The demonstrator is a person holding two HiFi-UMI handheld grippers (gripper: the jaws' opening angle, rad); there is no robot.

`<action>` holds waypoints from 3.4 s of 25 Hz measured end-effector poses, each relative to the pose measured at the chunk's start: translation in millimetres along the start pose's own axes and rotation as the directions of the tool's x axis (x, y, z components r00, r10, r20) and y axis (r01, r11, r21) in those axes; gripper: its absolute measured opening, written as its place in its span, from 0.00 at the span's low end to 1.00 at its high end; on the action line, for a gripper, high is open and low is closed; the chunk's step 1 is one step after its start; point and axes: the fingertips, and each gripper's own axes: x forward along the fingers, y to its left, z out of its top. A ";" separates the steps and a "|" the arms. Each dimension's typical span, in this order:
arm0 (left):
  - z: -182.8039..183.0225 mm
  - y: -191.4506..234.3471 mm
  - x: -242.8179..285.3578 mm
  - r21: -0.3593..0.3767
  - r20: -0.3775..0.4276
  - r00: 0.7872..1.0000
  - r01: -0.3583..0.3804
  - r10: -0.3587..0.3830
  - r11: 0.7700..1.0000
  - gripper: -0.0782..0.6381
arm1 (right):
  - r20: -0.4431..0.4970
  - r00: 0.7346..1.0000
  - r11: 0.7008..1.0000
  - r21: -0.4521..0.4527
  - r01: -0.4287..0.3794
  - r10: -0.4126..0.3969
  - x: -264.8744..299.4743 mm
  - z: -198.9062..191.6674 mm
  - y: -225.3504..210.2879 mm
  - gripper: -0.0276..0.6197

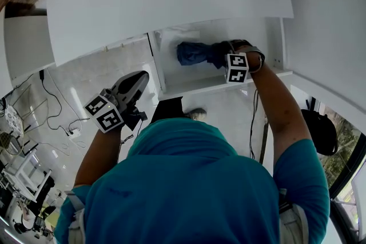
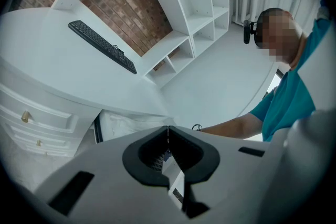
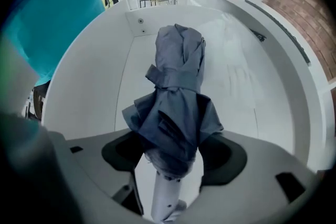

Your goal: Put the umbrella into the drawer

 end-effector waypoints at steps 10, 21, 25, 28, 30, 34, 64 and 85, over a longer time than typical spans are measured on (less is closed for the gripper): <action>18.1 -44.4 27.4 0.071 -0.016 0.995 0.101 -0.100 0.992 0.13 | 0.176 0.965 0.947 0.291 0.137 -0.194 -94.3 8.6 -11.0 0.48; 64.8 -136.8 59.4 0.265 -0.034 0.975 0.222 -0.221 0.938 0.13 | 0.335 0.743 0.645 0.746 0.166 -0.579 -282.6 -20.0 -0.4 0.48; 78.9 -165.6 61.2 0.337 -0.044 0.971 0.236 -0.235 0.911 0.13 | 0.348 0.632 0.528 0.841 0.115 -0.692 -346.5 -36.7 17.1 0.48; 89.2 -185.2 56.1 0.370 -0.043 0.967 0.247 -0.249 0.895 0.13 | 0.348 0.540 0.443 0.895 0.052 -0.766 -388.2 -48.7 31.1 0.48; 97.0 -196.9 50.5 0.393 -0.043 0.966 0.251 -0.255 0.885 0.13 | 0.345 0.481 0.397 0.918 0.009 -0.806 -413.9 -53.5 40.7 0.48; 109.4 -213.8 37.1 0.442 -0.035 0.967 0.241 -0.252 0.864 0.13 | 0.315 0.409 0.337 0.941 -0.018 -0.856 -451.2 -59.5 61.9 0.47; 79.6 -261.9 0.5 0.540 0.010 0.970 0.201 -0.245 0.817 0.13 | 0.286 0.320 0.296 0.955 -0.019 -0.903 -478.7 -62.0 127.8 0.08; 81.3 -265.4 2.6 0.546 0.002 0.966 0.217 -0.260 0.809 0.13 | 0.284 0.335 0.304 0.953 0.007 -0.898 -482.5 -60.0 134.0 0.08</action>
